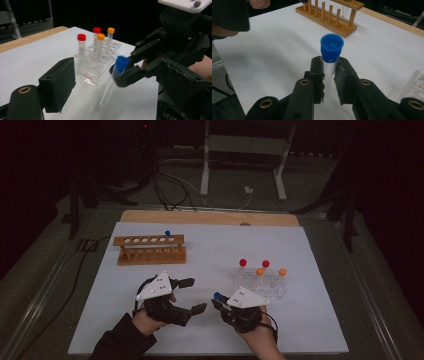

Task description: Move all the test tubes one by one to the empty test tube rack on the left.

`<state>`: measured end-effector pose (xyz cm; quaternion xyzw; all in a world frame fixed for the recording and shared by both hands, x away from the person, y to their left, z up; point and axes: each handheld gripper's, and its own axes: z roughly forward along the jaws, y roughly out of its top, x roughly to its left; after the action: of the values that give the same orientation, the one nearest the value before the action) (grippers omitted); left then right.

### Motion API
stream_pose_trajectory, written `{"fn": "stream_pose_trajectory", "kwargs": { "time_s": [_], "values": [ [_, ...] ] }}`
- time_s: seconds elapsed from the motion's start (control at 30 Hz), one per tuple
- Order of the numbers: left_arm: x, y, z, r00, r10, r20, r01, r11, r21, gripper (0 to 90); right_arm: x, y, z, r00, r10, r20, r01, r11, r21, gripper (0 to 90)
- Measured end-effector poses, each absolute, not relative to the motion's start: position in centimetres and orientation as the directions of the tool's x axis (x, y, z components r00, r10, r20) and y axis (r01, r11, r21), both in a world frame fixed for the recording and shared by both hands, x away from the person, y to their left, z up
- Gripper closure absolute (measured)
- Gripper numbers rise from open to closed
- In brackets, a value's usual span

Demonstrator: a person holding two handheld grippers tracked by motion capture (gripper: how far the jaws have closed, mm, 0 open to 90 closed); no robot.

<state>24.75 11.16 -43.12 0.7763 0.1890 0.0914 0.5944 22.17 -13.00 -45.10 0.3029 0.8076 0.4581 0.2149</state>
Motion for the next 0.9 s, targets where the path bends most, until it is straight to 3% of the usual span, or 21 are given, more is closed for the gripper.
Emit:
{"fn": "stream_pose_trajectory", "kwargs": {
  "time_s": [0.37,0.9],
  "values": [
    [24.7,9.5,-43.4,0.925,0.373,-0.065,0.163,-0.237,0.958,39.5,22.0,-12.4,-45.3,-0.740,0.670,-0.065,0.292,0.406,0.866,77.0],
    [25.1,8.2,-44.3,0.914,0.404,-0.029,0.163,-0.301,0.940,68.9,22.0,-12.3,-45.3,-0.742,0.667,-0.067,0.290,0.411,0.864,77.0]
  ]
}}
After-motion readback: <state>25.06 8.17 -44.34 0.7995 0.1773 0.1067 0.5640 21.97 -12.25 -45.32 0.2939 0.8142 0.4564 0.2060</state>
